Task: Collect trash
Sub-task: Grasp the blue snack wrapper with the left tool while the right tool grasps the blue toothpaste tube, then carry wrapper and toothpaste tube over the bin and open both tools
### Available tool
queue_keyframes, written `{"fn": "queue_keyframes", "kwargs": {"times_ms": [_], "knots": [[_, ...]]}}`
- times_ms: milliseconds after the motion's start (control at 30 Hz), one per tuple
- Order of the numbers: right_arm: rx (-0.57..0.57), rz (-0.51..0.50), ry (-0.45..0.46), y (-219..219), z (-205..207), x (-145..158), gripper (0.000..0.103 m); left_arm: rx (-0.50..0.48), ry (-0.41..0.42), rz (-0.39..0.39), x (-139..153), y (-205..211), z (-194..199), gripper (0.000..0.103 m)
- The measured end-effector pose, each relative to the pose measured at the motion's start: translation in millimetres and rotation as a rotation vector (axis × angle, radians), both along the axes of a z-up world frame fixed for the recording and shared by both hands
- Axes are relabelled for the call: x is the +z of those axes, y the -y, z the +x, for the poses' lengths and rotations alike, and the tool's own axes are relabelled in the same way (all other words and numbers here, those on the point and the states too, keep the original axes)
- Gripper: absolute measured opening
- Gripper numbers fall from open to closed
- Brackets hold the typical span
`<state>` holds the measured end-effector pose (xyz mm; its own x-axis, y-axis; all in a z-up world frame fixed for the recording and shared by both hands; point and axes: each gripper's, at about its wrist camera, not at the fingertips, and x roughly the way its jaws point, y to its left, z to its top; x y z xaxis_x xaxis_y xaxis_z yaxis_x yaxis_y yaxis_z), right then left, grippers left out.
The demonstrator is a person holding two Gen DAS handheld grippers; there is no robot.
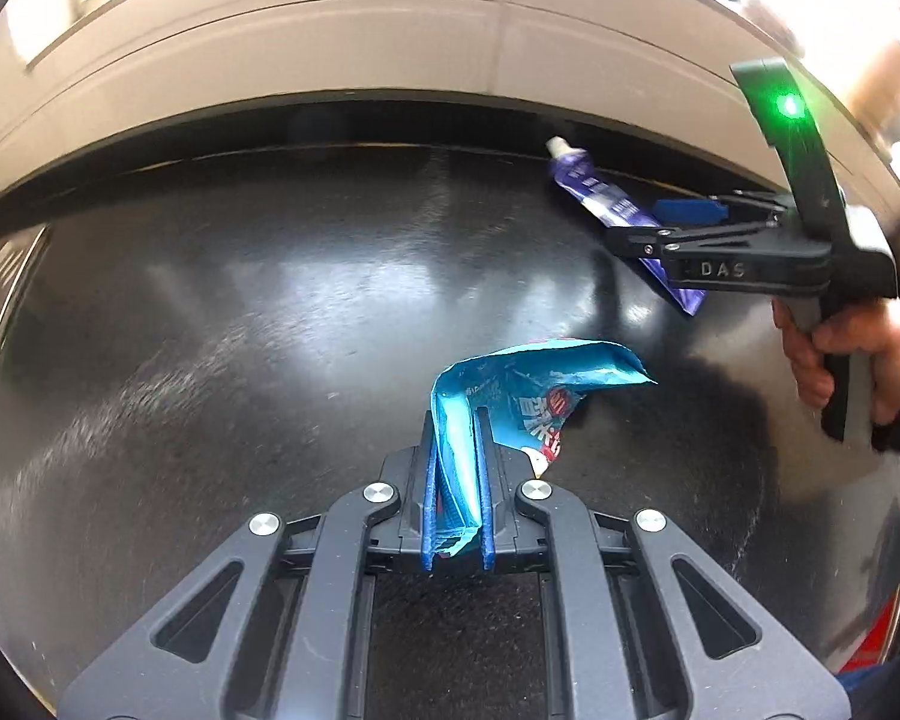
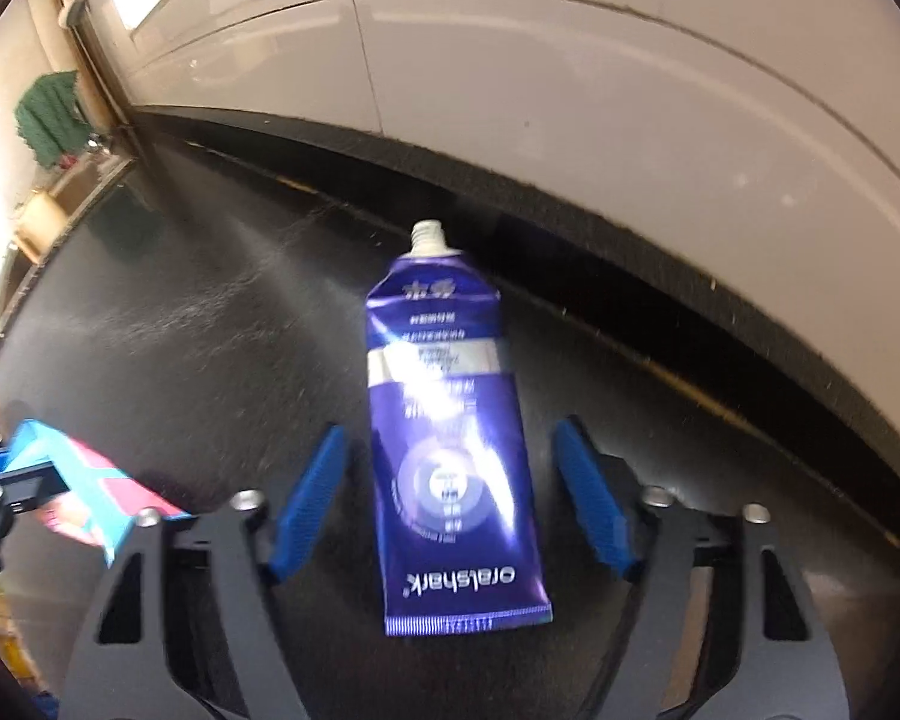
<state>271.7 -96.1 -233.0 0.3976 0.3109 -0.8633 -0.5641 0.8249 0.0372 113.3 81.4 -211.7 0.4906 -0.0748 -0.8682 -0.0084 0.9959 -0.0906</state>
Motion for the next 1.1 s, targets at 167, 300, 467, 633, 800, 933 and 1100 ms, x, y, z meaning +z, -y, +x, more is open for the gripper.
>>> {"fn": "queue_keyframes", "kwargs": {"times_ms": [167, 300, 467, 633, 800, 933, 1100], "knots": [[-0.019, -0.023, -0.02, -5, -12, 3, 0.051, 0.063, -0.013, 0.011, 4, -6, -10, 0.01], [-0.062, 0.007, -0.034, 6, -37, 18, 0.051, 0.078, -0.009, 0.026, 12, -8, -20, 0.01], [-0.083, 0.02, -0.019, 18, -88, 40, 0.051, 0.074, 0.02, 0.045, 22, -2, -37, 0.01], [-0.105, 0.044, -0.006, 25, -138, 61, 0.051, 0.08, 0.048, 0.046, 35, -2, -64, 0.01], [-0.123, 0.077, 0.006, 30, -180, 79, 0.051, 0.079, 0.064, 0.055, 43, -3, -85, 0.01], [-0.119, 0.086, 0.012, 30, -197, 87, 0.051, 0.084, 0.077, 0.057, 48, -5, -103, 0.01], [-0.098, 0.089, 0.023, 22, -210, 95, 0.051, 0.112, 0.099, 0.058, 57, -13, -126, 0.01]]}}
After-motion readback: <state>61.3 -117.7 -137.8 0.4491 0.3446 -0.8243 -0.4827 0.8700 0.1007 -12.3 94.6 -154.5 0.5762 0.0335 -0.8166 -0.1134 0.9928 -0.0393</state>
